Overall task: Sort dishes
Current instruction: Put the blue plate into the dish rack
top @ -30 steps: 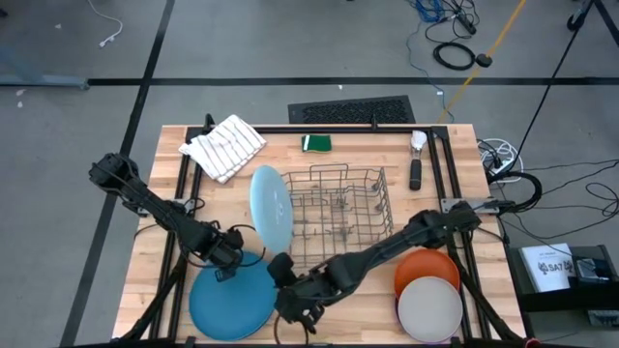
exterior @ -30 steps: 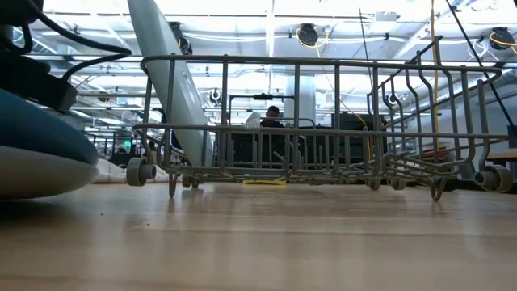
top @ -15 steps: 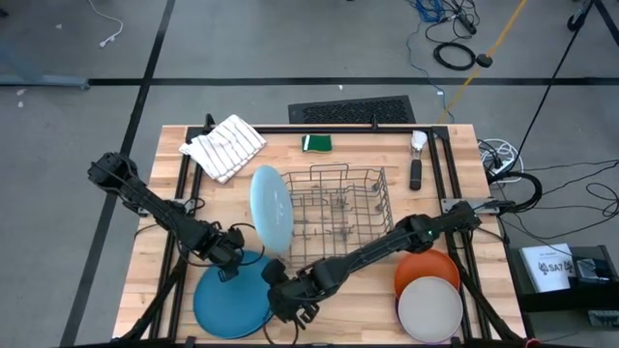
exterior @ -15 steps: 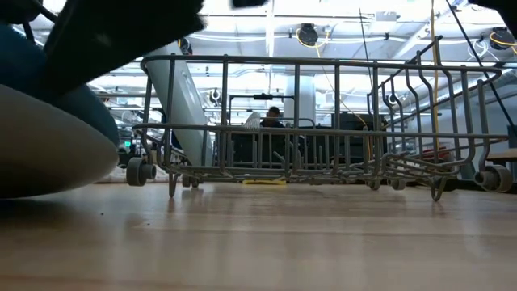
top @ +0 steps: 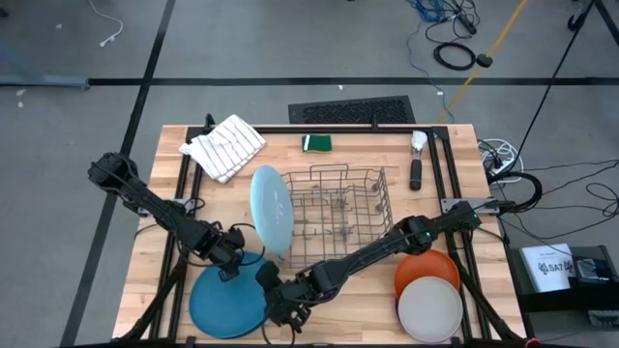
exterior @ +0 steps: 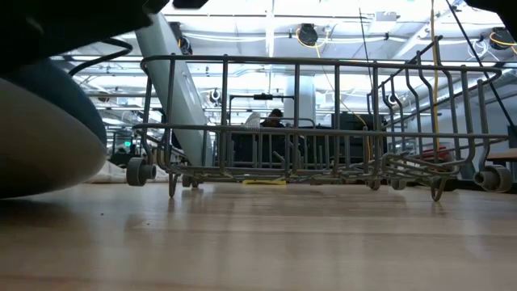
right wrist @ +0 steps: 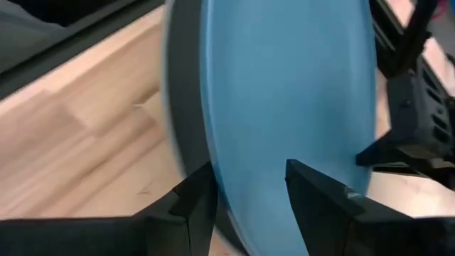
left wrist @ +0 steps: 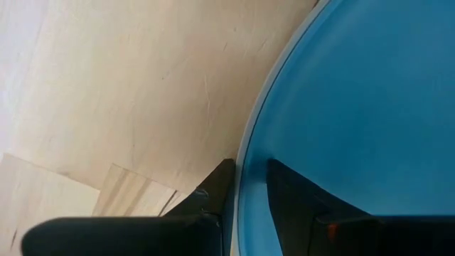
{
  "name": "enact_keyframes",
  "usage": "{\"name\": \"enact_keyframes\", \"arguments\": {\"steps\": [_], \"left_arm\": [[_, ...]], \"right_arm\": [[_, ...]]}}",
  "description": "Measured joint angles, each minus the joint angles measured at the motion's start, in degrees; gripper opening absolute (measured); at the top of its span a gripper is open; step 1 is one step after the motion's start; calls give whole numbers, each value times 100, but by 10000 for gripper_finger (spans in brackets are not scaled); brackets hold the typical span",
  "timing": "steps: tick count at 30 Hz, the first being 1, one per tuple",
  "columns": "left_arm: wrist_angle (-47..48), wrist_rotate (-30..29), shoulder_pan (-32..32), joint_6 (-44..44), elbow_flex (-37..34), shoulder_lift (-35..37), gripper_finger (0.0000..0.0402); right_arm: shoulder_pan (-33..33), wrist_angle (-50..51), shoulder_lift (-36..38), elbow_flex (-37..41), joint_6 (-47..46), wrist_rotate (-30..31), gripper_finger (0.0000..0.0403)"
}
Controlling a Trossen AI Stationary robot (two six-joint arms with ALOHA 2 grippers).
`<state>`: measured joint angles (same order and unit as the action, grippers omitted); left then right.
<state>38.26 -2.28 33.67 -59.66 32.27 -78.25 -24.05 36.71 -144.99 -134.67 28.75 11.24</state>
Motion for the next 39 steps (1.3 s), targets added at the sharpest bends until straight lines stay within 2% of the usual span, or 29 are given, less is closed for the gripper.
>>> {"name": "enact_keyframes", "arguments": {"steps": [5, 11, 19, 25, 32, 39], "left_arm": [[-23, 1, 0, -1, -4, -1, 77], [-41, 0, 1, 4, -8, -1, 77], [81, -133, 7, 0, 105, 83, 77], [486, -582, 4, 142, 431, 280, 77], [918, -574, 4, 408, 774, 501, 77], [1209, -501, 11, 708, 1480, 1017, 77]], "right_arm": [[11, -195, -43, 0, -85, 52, 125], [2, -225, -50, -3, -33, 63, 17], [-61, -222, -19, -7, 249, 169, 6], [-61, -188, 49, -4, 246, 224, 5], [-106, -27, 113, -2, 338, 283, 5], [-142, 102, 294, 4, 365, 191, 5]]}}
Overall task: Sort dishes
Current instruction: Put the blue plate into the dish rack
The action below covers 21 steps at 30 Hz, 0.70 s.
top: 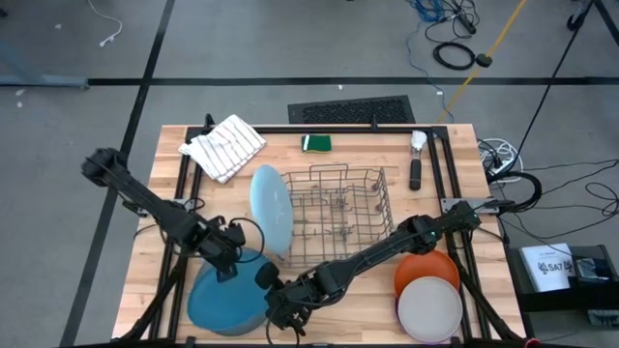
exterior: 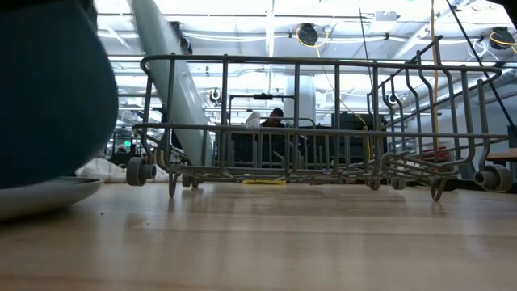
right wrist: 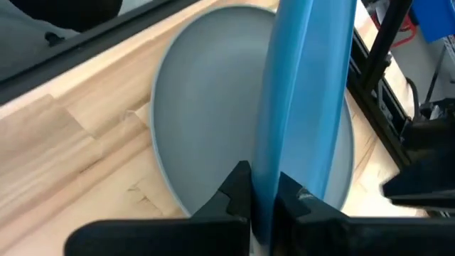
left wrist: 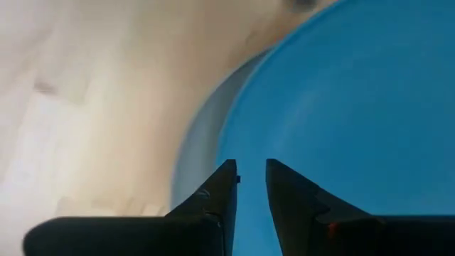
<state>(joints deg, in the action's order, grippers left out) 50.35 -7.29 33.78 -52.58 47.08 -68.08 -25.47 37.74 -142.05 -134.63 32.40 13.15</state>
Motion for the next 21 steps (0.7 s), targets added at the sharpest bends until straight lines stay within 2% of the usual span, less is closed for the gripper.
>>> {"name": "enact_keyframes", "arguments": {"steps": [10, 14, 18, 21], "left_arm": [[-4, 797, 98, 555, 803, 739, 77], [-215, 1132, 201, 1103, 1123, 976, 77], [-767, 1013, 287, 1944, 1580, 1167, 77], [-1342, 663, 348, 2822, 1925, 1282, 77]], "right_arm": [[-48, 175, 161, 0, 123, 35, 5], [-52, 147, 240, 0, 257, 30, 5], [-67, -21, 445, 0, 469, 223, 5], [-75, -153, 669, 0, 675, 433, 5]]}}
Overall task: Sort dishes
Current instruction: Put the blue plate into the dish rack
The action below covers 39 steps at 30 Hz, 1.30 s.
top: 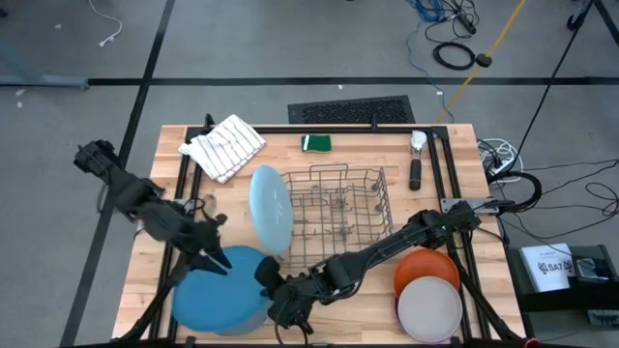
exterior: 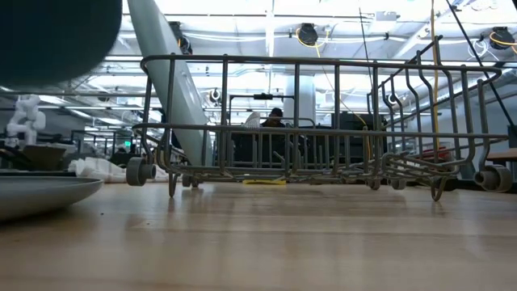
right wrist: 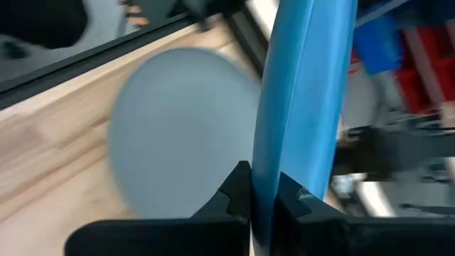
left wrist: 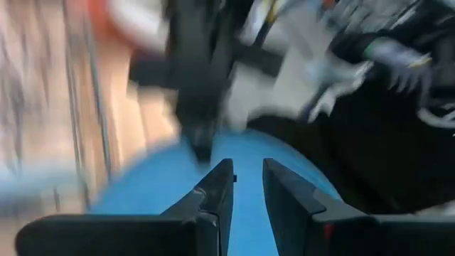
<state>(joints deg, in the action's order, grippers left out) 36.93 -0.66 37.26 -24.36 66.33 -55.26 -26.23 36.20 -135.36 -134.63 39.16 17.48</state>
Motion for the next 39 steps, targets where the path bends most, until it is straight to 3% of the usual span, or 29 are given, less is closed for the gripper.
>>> {"name": "enact_keyframes", "arguments": {"steps": [10, 16, 24, 28, 31, 39], "left_arm": [[-1454, -1824, 74, 3173, 1189, 173, 77], [-1563, -2002, 76, 4417, 1764, 220, 77], [-870, -2143, 27, 4000, 1858, 130, 77], [-382, -2196, -86, 3682, 1855, -91, 77], [-389, -1882, -138, 3667, 1853, -261, 83], [-455, -1426, -295, 3484, 1853, -487, 179]], "right_arm": [[-87, 85, 1075, -9, 436, 710, 5], [-126, 711, 1895, -9, 336, 966, 5], [-73, 2167, 3044, -9, -800, 809, 5], [-2, 2735, 3409, -9, -1327, 192, 5], [34, 2953, 3532, -9, -1582, -214, 5], [40, 3617, 3558, -7, -2105, -354, 5]]}}
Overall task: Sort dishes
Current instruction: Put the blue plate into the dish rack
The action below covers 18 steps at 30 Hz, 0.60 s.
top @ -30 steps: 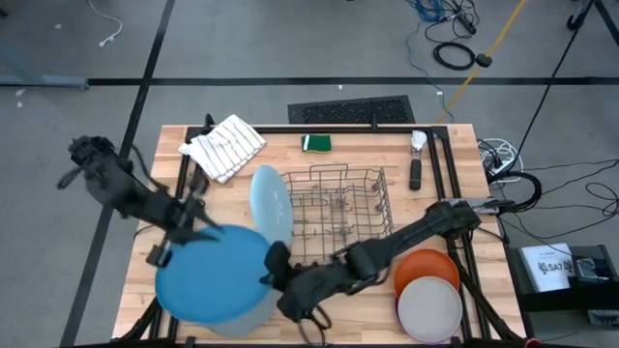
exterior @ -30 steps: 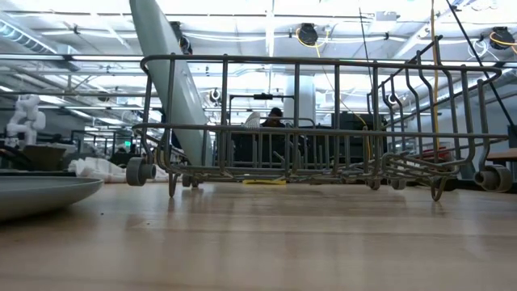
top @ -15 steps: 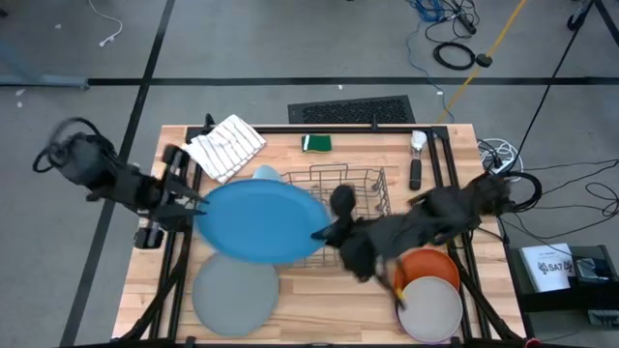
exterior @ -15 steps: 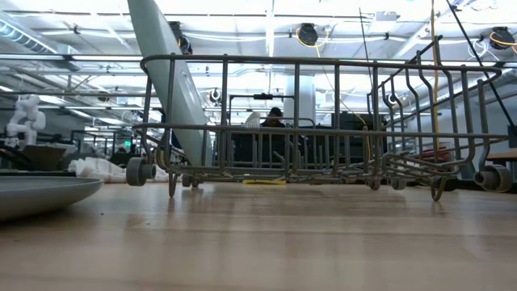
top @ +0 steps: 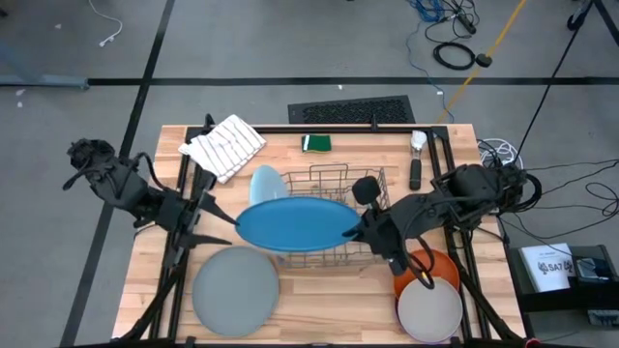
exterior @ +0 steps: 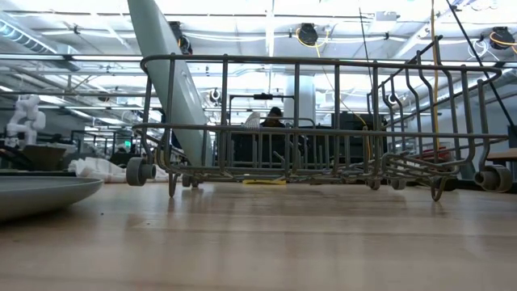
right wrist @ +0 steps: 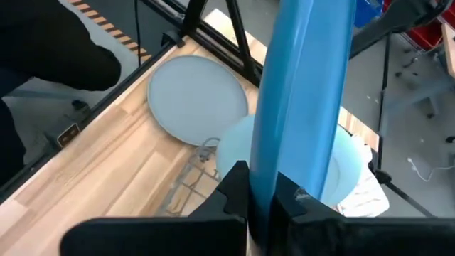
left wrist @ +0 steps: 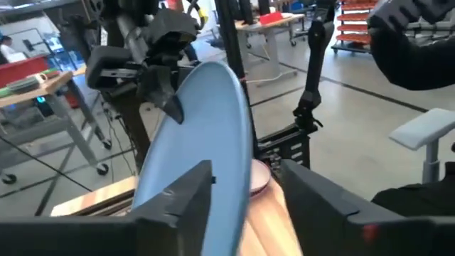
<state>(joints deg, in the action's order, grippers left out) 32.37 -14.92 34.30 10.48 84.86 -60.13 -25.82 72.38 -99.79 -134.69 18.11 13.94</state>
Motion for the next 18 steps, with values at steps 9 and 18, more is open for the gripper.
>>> {"name": "enact_keyframes", "arguments": {"steps": [9, 18], "left_arm": [[23, 274, -300, -333, 0, -324, 205], [49, 315, -540, -275, 0, -670, 185]], "right_arm": [[-2, -94, 0, 0, 103, -58, 5], [-11, -104, -2, 0, 127, -57, 5]]}}
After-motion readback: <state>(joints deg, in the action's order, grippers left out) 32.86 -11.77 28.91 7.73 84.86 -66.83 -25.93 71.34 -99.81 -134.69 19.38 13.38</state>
